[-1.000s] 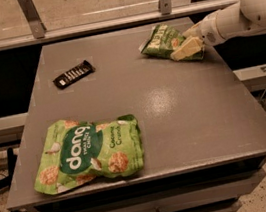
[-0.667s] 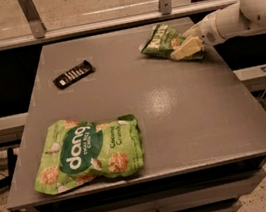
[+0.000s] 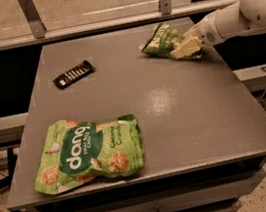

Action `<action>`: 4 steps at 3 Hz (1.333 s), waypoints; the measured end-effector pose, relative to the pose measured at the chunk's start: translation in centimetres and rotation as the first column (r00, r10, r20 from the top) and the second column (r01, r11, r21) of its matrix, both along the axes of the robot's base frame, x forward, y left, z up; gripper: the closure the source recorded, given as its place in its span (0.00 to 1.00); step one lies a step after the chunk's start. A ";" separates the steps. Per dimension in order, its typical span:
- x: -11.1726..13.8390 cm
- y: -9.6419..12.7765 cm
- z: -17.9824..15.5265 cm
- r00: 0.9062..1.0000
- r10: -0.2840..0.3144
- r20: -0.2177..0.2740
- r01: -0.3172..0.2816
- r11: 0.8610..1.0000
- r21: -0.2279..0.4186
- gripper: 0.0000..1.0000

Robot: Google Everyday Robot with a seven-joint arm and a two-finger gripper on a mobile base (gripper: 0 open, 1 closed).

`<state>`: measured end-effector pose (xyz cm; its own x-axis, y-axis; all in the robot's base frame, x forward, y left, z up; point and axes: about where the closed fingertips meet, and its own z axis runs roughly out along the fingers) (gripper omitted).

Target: Move green jalapeno chip bag near green rice chip bag

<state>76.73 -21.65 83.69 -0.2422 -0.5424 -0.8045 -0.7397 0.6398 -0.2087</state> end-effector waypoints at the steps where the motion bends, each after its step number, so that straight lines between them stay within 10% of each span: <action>1: 0.0 0.0 0.0 1.000 0.000 0.000 0.000 1.000 0.000 1.00; 2: 0.0 0.0 0.1 1.000 0.000 0.000 0.000 1.000 0.000 1.00; 4: 0.0 0.0 0.1 1.000 0.001 0.000 -0.001 1.000 0.000 0.61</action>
Offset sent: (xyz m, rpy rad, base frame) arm -0.1456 0.0413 0.1313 -0.0451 -0.0653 0.3437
